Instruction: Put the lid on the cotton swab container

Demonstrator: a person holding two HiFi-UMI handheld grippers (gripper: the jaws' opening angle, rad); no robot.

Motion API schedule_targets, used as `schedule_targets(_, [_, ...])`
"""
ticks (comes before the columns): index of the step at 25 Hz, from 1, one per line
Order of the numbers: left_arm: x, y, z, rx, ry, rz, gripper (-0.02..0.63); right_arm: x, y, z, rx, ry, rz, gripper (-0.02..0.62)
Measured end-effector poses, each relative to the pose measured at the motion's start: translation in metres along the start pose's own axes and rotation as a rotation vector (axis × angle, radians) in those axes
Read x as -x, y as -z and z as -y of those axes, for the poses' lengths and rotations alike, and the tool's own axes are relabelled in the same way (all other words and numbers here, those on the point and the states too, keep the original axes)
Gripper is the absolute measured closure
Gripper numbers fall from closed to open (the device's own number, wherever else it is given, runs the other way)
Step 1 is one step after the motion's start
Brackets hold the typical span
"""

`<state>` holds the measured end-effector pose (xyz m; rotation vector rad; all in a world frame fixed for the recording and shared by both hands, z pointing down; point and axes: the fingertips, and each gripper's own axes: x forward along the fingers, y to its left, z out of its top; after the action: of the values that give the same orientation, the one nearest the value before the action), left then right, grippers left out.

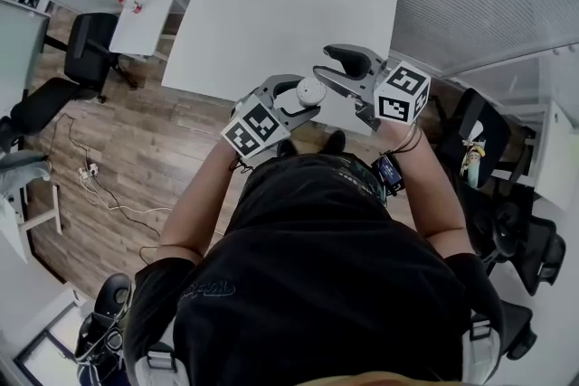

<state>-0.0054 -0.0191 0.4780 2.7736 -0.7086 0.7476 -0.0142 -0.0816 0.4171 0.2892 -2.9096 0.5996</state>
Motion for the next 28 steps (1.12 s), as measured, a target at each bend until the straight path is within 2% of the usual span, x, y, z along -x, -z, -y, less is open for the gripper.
schedule_targets(7, [0.029, 0.015, 0.001, -0.040, 0.000, -0.018, 0.347, -0.020, -0.003, -0.031, 0.044, 0.009, -0.015, 0.379])
schedule_targets(28, [0.030, 0.014, -0.019, -0.011, -0.028, -0.009, 0.347, -0.021, -0.022, -0.054, 0.036, 0.001, 0.017, 0.379])
